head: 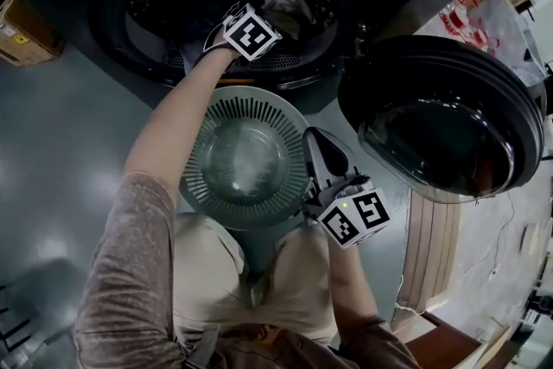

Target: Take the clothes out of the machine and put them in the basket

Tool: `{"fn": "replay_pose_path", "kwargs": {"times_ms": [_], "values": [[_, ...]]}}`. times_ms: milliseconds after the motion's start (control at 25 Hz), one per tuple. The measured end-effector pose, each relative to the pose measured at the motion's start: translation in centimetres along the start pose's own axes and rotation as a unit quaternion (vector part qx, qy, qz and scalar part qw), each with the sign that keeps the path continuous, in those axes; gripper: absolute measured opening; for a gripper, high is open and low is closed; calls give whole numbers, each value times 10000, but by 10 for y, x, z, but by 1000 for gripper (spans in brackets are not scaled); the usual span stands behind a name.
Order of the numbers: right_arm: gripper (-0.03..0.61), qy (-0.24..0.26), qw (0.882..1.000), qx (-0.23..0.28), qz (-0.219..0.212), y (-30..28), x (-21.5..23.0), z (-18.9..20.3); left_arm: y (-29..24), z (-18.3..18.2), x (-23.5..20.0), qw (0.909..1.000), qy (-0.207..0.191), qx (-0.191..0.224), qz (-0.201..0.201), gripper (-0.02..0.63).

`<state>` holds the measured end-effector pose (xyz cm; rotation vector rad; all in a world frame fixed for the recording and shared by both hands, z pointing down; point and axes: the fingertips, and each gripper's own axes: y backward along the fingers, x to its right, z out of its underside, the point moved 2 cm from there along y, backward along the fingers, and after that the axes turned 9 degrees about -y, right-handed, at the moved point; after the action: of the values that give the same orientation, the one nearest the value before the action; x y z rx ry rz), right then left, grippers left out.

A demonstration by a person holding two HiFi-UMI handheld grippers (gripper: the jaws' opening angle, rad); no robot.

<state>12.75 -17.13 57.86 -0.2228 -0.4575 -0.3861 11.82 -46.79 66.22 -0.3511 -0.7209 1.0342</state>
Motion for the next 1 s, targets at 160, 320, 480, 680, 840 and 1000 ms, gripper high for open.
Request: {"fn": "replay_pose_path", "kwargs": {"times_ms": [160, 320, 480, 680, 840, 1000], "values": [[-2, 18, 10000, -59, -6, -4, 0, 5, -9, 0, 3, 9991, -184, -278, 280, 386], [-2, 1, 9999, -107, 8, -6, 2, 8, -12, 6, 7, 9976, -214, -426, 496, 295], [-2, -7, 9999, -112, 11, -8, 3, 7, -14, 6, 11, 9969, -230, -388, 642, 210], [-2, -7, 9999, -107, 47, -4, 4, 6, -10, 8, 13, 9963, -384, -575, 505, 77], [-2, 30, 9999, -136, 48, 0, 2, 6, -4, 8, 14, 9987, -250, -410, 184, 46], [-2, 90, 9999, -131, -51, -1, -5, 4, 18, -1, 9, 9997, -15, -83, -212, 44]]}}
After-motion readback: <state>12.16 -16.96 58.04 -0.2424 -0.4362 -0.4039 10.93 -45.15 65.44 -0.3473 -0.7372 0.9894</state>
